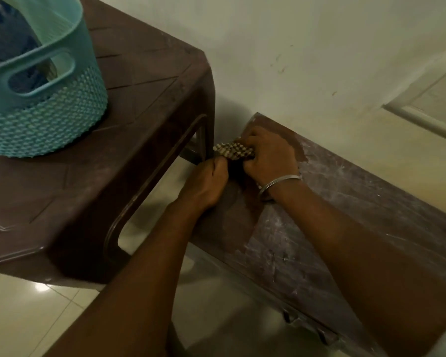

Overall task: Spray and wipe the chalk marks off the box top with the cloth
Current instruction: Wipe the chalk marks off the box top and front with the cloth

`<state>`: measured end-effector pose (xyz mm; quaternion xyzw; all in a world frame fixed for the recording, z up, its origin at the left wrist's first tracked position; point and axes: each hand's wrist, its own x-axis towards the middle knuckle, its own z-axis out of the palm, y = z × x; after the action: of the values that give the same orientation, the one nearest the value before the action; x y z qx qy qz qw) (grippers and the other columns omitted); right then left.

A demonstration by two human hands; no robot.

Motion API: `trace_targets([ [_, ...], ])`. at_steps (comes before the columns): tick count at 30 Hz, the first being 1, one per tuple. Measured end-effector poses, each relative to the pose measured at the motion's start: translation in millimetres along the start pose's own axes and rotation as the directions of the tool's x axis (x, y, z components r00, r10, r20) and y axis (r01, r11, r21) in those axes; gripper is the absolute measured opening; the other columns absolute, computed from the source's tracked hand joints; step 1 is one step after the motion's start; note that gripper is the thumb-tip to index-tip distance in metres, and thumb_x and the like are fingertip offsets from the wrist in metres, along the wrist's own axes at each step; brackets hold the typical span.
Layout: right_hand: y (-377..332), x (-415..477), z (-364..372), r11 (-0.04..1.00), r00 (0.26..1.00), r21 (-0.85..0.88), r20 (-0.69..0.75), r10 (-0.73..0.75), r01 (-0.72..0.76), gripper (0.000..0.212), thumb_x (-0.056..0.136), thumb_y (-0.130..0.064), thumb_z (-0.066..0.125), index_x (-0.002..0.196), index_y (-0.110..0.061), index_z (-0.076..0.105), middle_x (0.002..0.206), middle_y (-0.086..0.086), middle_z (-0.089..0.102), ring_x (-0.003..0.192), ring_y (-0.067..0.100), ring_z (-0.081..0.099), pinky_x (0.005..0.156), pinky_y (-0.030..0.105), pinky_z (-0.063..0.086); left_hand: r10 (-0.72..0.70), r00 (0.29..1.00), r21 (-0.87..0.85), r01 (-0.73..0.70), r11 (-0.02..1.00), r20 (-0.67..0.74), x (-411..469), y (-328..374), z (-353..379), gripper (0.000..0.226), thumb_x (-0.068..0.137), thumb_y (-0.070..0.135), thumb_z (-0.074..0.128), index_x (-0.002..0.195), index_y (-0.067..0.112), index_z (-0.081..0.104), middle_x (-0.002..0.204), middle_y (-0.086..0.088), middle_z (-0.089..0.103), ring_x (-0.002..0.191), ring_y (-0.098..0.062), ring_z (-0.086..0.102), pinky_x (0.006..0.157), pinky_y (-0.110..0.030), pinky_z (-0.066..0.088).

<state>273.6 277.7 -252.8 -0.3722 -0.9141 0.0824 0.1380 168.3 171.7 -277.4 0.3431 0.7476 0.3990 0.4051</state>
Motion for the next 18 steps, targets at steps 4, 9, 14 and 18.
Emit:
trace_targets([
  [4, 19, 43, -4, 0.976, 0.975, -0.031, -0.053, 0.215, -0.217, 0.027, 0.082, -0.023, 0.062, 0.108, -0.025, 0.069, 0.113, 0.006, 0.063, 0.107, 0.034, 0.057, 0.079, 0.038, 0.046, -0.052, 0.998, 0.002, 0.052, 0.999, 0.031, -1, 1, 1, 0.056, 0.106, 0.048, 0.022, 0.140, 0.016, 0.053, 0.144, -0.015, 0.052, 0.131, -0.031, 0.049, 0.113, -0.044, 0.037],
  [9, 31, 71, 0, 0.961, 0.966, -0.103, -0.046, 0.254, -0.257, 0.027, 0.084, -0.021, 0.062, 0.109, -0.029, 0.070, 0.110, 0.007, 0.061, 0.105, 0.035, 0.056, 0.073, 0.035, 0.040, -0.075, 0.996, -0.038, 0.077, 0.996, 0.058, 4, -1, 1, 0.063, 0.103, 0.056, 0.020, 0.139, 0.017, 0.054, 0.143, -0.013, 0.053, 0.128, -0.029, 0.052, 0.111, -0.044, 0.039],
  [14, 17, 52, 1, 0.955, 0.960, -0.101, -0.065, 0.274, -0.279, 0.023, 0.084, -0.019, 0.061, 0.104, -0.025, 0.071, 0.105, 0.007, 0.064, 0.099, 0.031, 0.060, 0.067, 0.031, 0.038, -0.071, 0.993, -0.114, 0.082, 0.990, 0.095, 6, -4, 0, 0.059, 0.103, 0.055, 0.023, 0.148, 0.023, 0.044, 0.151, -0.011, 0.045, 0.136, -0.029, 0.045, 0.116, -0.045, 0.035],
  [18, -14, 2, -5, 0.972, 0.973, -0.056, -0.045, 0.225, -0.228, 0.030, 0.077, -0.018, 0.061, 0.105, -0.025, 0.069, 0.107, 0.002, 0.063, 0.100, 0.028, 0.060, 0.073, 0.033, 0.048, -0.126, 0.987, -0.181, 0.143, 0.973, 0.100, 1, -5, -3, 0.054, 0.106, 0.046, 0.027, 0.144, 0.015, 0.049, 0.143, -0.013, 0.053, 0.126, -0.028, 0.053, 0.102, -0.033, 0.041],
])
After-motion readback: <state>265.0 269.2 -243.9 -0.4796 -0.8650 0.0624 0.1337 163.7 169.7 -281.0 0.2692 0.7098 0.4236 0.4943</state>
